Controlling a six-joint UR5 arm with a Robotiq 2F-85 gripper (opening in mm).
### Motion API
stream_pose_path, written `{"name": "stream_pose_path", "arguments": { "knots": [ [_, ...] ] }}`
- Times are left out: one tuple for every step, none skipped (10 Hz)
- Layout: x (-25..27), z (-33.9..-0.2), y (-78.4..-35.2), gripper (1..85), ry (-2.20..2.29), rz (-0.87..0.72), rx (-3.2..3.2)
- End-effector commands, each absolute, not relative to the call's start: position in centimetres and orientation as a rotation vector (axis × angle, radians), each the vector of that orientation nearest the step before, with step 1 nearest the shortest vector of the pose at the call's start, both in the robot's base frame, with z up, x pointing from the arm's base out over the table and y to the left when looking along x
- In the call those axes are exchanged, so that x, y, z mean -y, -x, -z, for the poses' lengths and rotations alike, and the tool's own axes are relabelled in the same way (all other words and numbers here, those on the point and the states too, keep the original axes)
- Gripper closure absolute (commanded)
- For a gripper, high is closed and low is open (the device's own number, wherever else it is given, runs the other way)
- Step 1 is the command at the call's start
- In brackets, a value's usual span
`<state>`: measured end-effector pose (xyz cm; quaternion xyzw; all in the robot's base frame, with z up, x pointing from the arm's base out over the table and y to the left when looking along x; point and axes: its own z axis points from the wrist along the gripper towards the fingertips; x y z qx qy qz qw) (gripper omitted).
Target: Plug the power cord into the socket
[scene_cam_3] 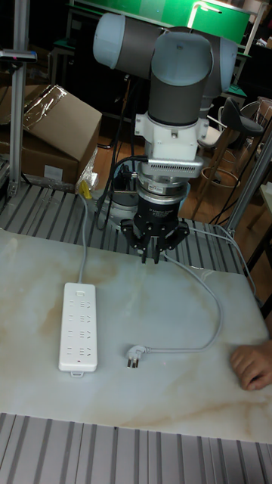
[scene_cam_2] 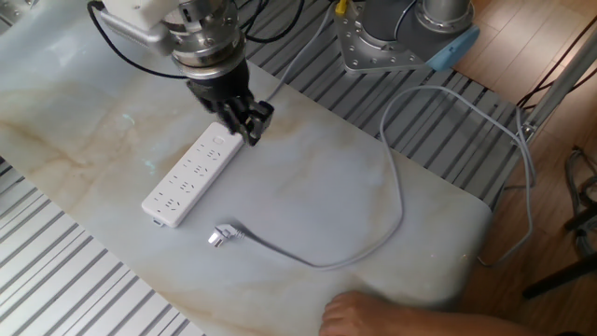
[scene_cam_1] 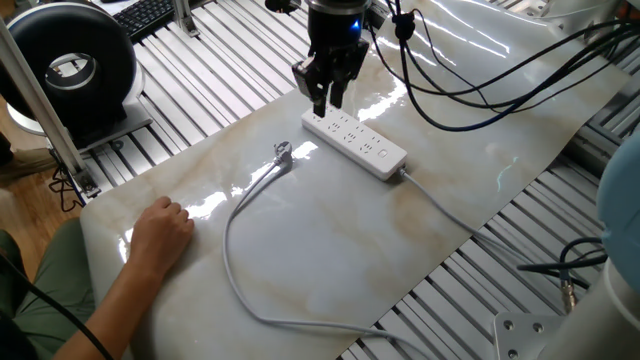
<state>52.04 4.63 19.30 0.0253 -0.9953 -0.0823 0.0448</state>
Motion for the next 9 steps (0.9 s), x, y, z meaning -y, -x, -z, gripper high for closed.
{"name": "stream_pose_path", "arguments": {
  "knots": [
    [-5.3,-19.6,-51.5,84.7,-0.083,0.289,3.019],
    [-5.1,-19.6,-51.4,84.7,-0.076,0.279,3.013],
    [-4.3,-19.5,-51.3,84.7,-0.096,0.227,3.014],
    [-3.3,-19.3,-51.3,84.7,-0.128,0.168,3.016],
    [-4.0,-19.3,-51.8,84.7,-0.134,0.211,3.033],
    [-2.4,-19.0,-53.4,84.7,-0.234,0.115,3.093],
    [-2.2,-18.8,-54.2,84.7,-0.298,0.091,3.106],
    [-4.0,-18.7,-54.5,84.3,-0.287,0.146,3.099],
    [-4.8,-18.9,-54.4,84.3,-0.279,0.151,3.078]
  ]
}}
